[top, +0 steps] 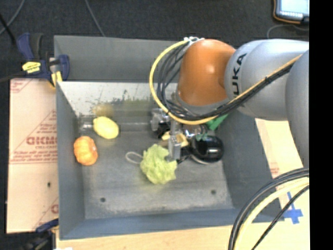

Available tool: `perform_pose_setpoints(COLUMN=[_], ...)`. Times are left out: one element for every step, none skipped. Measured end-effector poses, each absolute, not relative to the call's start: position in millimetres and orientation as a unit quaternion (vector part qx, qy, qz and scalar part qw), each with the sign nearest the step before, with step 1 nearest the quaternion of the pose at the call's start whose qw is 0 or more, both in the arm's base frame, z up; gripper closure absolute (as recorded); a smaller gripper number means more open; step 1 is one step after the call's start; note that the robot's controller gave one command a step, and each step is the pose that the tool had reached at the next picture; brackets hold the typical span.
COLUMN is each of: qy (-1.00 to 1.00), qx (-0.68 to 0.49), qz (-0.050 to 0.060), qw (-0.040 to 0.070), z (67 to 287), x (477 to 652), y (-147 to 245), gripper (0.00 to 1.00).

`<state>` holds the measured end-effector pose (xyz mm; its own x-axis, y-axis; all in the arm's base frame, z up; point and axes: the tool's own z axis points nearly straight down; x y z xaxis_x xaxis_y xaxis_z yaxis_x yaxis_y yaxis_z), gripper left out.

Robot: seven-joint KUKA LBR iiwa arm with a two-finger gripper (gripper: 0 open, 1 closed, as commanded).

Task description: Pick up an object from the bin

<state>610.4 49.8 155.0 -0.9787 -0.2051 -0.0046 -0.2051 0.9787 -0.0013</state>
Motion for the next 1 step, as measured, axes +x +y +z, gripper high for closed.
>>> perform_pose_setpoints(qy=[0.976], qx=[-0.217], qz=[-0.001], qw=[0.003], z=[142.4], x=[604.4], y=[44.7], gripper=[0.00])
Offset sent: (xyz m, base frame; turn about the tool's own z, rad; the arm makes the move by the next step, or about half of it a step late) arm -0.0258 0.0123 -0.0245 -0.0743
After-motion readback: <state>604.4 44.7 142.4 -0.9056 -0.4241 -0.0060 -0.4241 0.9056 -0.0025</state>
